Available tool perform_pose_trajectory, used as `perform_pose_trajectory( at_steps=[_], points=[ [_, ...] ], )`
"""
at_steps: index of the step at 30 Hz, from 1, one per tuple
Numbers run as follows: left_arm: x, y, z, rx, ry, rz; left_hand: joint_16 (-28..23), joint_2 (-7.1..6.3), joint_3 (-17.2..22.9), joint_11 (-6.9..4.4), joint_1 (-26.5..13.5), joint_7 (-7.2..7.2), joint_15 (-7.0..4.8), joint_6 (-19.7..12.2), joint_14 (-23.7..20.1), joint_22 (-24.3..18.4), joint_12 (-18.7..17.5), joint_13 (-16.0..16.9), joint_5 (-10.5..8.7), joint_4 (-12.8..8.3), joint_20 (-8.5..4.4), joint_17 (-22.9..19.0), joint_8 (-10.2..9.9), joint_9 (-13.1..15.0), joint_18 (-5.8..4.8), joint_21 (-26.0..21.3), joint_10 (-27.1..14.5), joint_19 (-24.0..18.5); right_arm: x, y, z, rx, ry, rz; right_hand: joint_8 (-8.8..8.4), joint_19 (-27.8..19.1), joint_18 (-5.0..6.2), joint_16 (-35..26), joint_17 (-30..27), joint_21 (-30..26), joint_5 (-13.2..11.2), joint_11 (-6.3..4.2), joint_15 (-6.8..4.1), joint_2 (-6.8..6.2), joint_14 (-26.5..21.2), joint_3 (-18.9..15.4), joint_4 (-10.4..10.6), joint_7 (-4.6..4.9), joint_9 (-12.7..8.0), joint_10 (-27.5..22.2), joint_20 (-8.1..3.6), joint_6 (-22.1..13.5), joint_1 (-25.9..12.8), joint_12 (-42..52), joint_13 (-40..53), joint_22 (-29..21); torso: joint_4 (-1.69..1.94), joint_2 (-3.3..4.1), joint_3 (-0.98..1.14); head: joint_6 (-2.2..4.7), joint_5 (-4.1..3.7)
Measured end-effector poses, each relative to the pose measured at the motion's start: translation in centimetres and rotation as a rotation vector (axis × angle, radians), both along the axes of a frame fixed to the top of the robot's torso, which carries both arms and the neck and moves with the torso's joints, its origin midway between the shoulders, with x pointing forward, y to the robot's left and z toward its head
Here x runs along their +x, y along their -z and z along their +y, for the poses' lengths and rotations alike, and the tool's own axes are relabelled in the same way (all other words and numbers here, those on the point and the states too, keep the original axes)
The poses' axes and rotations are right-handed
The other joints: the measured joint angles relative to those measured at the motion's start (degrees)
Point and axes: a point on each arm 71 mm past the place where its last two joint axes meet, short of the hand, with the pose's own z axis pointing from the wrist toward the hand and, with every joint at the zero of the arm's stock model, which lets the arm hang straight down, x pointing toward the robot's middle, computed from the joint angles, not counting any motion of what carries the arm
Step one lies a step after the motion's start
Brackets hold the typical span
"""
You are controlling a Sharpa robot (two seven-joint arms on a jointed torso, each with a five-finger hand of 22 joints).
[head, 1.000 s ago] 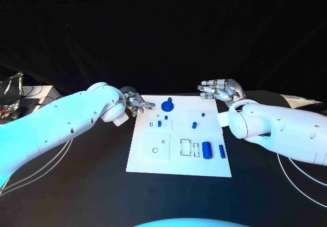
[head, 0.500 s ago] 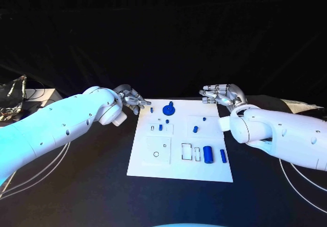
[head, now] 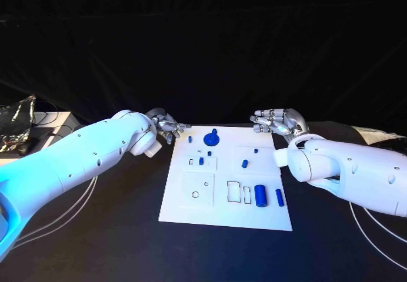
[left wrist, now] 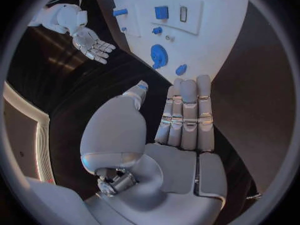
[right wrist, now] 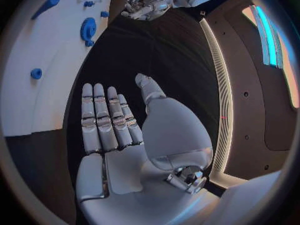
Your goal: Assemble the parts on the task board
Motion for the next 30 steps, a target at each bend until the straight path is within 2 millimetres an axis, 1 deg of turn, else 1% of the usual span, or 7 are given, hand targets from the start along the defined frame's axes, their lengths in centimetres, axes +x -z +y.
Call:
perform_pose_trajectory(
  at_steps=[3, 5, 10, 17, 20, 23, 30],
  points=[
    [0.4, 0.2, -0.3, 0.028, 0.008, 0.005, 2.24, 0.08, -2.73, -0.71, 0.08, -0.64, -0.81, 0.00, 0.81, 2.71, 4.24, 4.98, 0.00, 1.91, -0.52, 2.03, 1.46, 2.38, 0.03, 2.49, -0.47, -0.09, 0.0, 0.0, 0.0, 0.000, 0.000, -0.001, 0.00, 0.00, 0.00, 0.00, 0.00, 0.00, 0.00, 0.00, 0.00, 0.00, 0.00, 0.00, 0.00, 0.00, 0.00, 0.00, 0.00, 0.00, 0.00, 0.00, 0.00, 0.00, -0.03, 0.23, -0.03, 0.35, 0.13],
    [0.6, 0.3, -0.5, 0.047, 0.012, 0.009, 3.36, 0.32, -4.21, -1.15, 0.32, -0.96, -0.91, -0.13, 0.91, 4.21, 6.58, 7.96, 0.00, 2.65, -0.76, 3.02, 2.16, 4.15, 0.05, 3.77, -0.91, -0.19, 0.1, -0.1, 0.0, 0.000, 0.000, -0.003, 0.00, 0.00, 0.00, 0.00, 0.00, 0.00, 0.00, 0.00, 0.00, 0.00, 0.00, 0.00, 0.00, 0.00, 0.00, 0.00, 0.00, 0.00, 0.00, 0.00, 0.00, 0.00, -0.05, 0.39, -0.07, 0.57, 0.23],
    [1.2, 0.1, -0.8, 0.100, 0.017, 0.020, 4.98, 0.09, -4.74, -1.41, 0.55, -1.24, -0.92, -0.41, 0.92, 6.15, 9.94, 12.21, 0.00, 3.18, -0.80, 4.14, 2.78, 6.86, 0.04, 5.29, -1.63, -0.22, 0.4, -0.5, 0.0, -0.001, 0.003, -0.012, 0.00, 0.00, 0.00, 0.00, 0.00, 0.00, 0.00, 0.00, 0.00, 0.00, 0.00, 0.00, 0.00, 0.00, 0.00, 0.00, 0.00, 0.00, 0.00, 0.00, 0.00, 0.00, -0.13, 0.77, -0.14, 1.01, 0.34],
    [1.6, -0.1, -1.1, 0.149, 0.012, 0.036, 5.78, 0.09, -4.72, -1.53, 0.55, -1.44, -1.10, -0.61, 1.10, 7.63, 11.41, 14.05, 0.00, 3.20, -0.65, 4.51, 3.14, 9.13, 0.04, 6.68, -2.12, -0.08, 0.6, -0.9, 0.0, -0.001, 0.005, -0.021, 0.00, 0.00, 0.00, 0.00, 0.00, 0.00, 0.02, 0.00, 0.00, 0.00, 0.00, 0.01, -0.01, 0.00, 0.00, 0.00, 0.00, 0.00, 0.00, 0.00, 0.00, 0.00, -0.19, 1.26, -0.14, 1.45, 0.46],
    [1.7, -0.1, -1.1, 0.164, 0.007, 0.044, 6.02, 0.09, -4.64, -1.75, 0.55, -1.75, -1.10, -0.93, 1.10, 8.21, 12.41, 14.85, 0.00, 3.28, -0.57, 4.56, 4.13, 11.29, 0.04, 7.06, -2.34, 0.00, 0.7, -1.0, 0.1, -0.001, 0.004, -0.024, 0.00, 0.00, 0.00, 0.00, 0.00, 0.00, 0.23, 0.00, 0.00, 0.00, 0.00, 0.17, -0.16, 0.16, 0.00, 0.00, 0.00, -0.16, 0.00, 0.00, 0.00, 0.00, -0.22, 1.37, -0.14, 1.51, 0.48],
    [1.8, 0.0, -1.0, 0.179, 0.001, 0.053, 6.37, 0.09, -4.64, -1.75, 0.55, -1.75, -1.10, -0.93, 1.10, 8.48, 12.42, 14.87, 0.00, 3.28, -0.57, 4.56, 4.12, 12.25, 0.04, 7.29, -2.34, 0.00, 0.7, -1.2, 0.2, 0.000, 0.002, -0.028, 0.00, 0.00, 0.00, 0.00, 0.00, 0.00, 0.23, 0.00, 0.00, 0.00, 0.00, 0.17, -0.16, 0.17, 0.00, 0.00, 0.00, -0.17, 0.00, 0.00, 0.00, 0.00, -0.22, 1.44, -0.15, 1.51, 0.49],
    [1.9, 0.2, -1.0, 0.203, -0.013, 0.071, 6.37, 0.09, -4.47, -1.75, 0.55, -1.75, -1.10, -0.93, 1.10, 8.59, 12.42, 14.87, 0.00, 3.11, -0.57, 4.61, 4.12, 12.67, 0.04, 7.29, -2.34, 0.00, 0.8, -1.5, 0.4, 0.003, -0.004, -0.039, 0.00, 0.00, 0.00, 0.00, 0.00, 0.00, 0.23, 0.00, 0.00, 0.00, 0.00, 0.16, -0.16, 0.17, 0.00, 0.00, 0.00, -0.17, 0.00, 0.00, 0.00, 0.00, -0.26, 1.57, -0.18, 1.32, 0.37]
  ],
)
